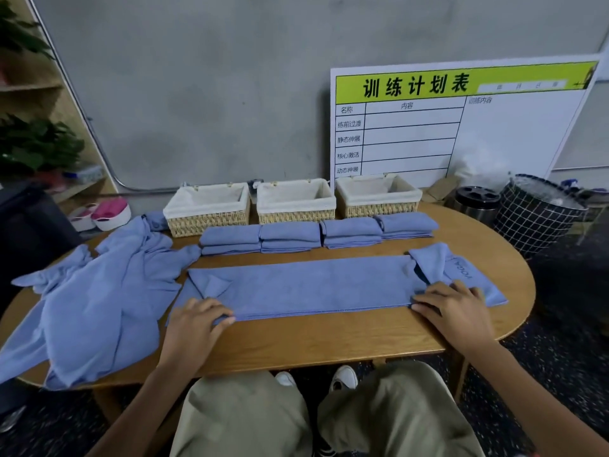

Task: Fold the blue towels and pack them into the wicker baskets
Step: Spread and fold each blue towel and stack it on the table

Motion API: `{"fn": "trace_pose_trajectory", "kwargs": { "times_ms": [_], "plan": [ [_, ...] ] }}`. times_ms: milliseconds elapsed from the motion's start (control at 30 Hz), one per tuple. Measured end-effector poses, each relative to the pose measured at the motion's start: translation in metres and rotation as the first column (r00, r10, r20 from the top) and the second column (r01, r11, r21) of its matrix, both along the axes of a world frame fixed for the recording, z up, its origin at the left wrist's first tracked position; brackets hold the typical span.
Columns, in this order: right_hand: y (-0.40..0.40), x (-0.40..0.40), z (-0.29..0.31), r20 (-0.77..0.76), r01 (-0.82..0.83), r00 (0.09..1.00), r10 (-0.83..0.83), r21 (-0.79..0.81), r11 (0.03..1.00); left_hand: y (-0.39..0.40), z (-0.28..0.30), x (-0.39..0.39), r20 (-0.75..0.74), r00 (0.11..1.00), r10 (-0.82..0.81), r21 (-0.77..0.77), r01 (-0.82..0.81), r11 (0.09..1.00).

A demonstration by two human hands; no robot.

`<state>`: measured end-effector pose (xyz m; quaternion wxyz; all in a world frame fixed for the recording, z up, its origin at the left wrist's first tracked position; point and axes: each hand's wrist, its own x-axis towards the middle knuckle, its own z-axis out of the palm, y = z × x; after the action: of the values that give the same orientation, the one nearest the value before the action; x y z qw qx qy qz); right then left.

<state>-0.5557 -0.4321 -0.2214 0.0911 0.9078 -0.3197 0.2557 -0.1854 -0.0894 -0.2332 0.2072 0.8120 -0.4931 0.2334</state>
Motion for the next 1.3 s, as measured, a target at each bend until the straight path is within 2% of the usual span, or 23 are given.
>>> {"fn": "trace_pose_trajectory", "kwargs": {
  "times_ms": [133,233,300,400,533,633,767,833,867,900,967,1033,1133,1300],
  "plan": [
    [0.019,0.011,0.020,-0.027,0.020,0.999,-0.021,-0.056,0.998,0.011,-0.003,0.003,0.162,0.987,-0.002,0.038,-0.004,0.999],
    [0.047,0.069,0.036,0.006,-0.143,0.990,0.144,-0.070,0.987,0.010,0.004,0.000,0.198,0.980,-0.024,0.067,0.011,0.998],
    [0.074,0.129,0.043,0.026,-0.346,0.938,0.346,0.000,0.938,0.010,0.007,-0.003,0.173,0.985,-0.017,0.106,-0.002,0.994],
    [0.115,0.218,0.042,0.023,-0.542,0.832,0.554,0.240,0.805,0.017,0.007,-0.008,0.099,0.993,0.060,0.143,-0.074,0.987],
    [0.146,0.289,0.019,-0.005,-0.581,0.775,0.633,0.388,0.715,0.033,0.004,-0.017,-0.002,0.981,0.196,0.157,-0.193,0.969],
    [0.155,0.294,-0.004,-0.020,-0.589,0.773,0.634,0.349,0.729,0.042,0.002,-0.022,-0.038,0.972,0.232,0.143,-0.225,0.964],
    [0.159,0.288,-0.012,-0.017,-0.588,0.780,0.626,0.323,0.741,0.028,0.015,-0.013,-0.038,0.987,0.154,-0.005,-0.155,0.988],
    [0.158,0.290,-0.008,0.019,-0.586,0.779,0.627,0.376,0.717,0.004,0.028,0.000,-0.195,0.980,0.032,-0.075,-0.047,0.996],
    [0.156,0.290,-0.005,0.052,-0.593,0.774,0.631,0.410,0.693,-0.008,0.031,0.008,-0.308,0.951,0.006,-0.060,-0.026,0.998],
    [0.153,0.290,-0.003,0.091,-0.603,0.768,0.634,0.434,0.669,-0.021,0.032,0.016,-0.398,0.917,0.029,0.013,-0.026,1.000],
    [0.142,0.282,0.001,0.105,-0.588,0.786,0.609,0.431,0.684,-0.038,0.024,0.029,-0.389,0.902,0.186,0.280,-0.077,0.957],
    [0.125,0.266,0.004,-0.028,-0.478,0.842,0.538,0.423,0.770,-0.040,0.013,0.035,-0.345,0.892,0.293,0.473,-0.105,0.875],
    [0.097,0.228,0.004,-0.237,-0.283,0.871,0.430,0.474,0.834,-0.035,0.011,0.037,-0.312,0.895,0.318,0.527,-0.116,0.842],
    [0.061,0.163,0.010,-0.317,-0.078,0.912,0.262,0.492,0.867,-0.036,0.014,0.033,-0.285,0.897,0.338,0.566,-0.127,0.815]
  ]
}}
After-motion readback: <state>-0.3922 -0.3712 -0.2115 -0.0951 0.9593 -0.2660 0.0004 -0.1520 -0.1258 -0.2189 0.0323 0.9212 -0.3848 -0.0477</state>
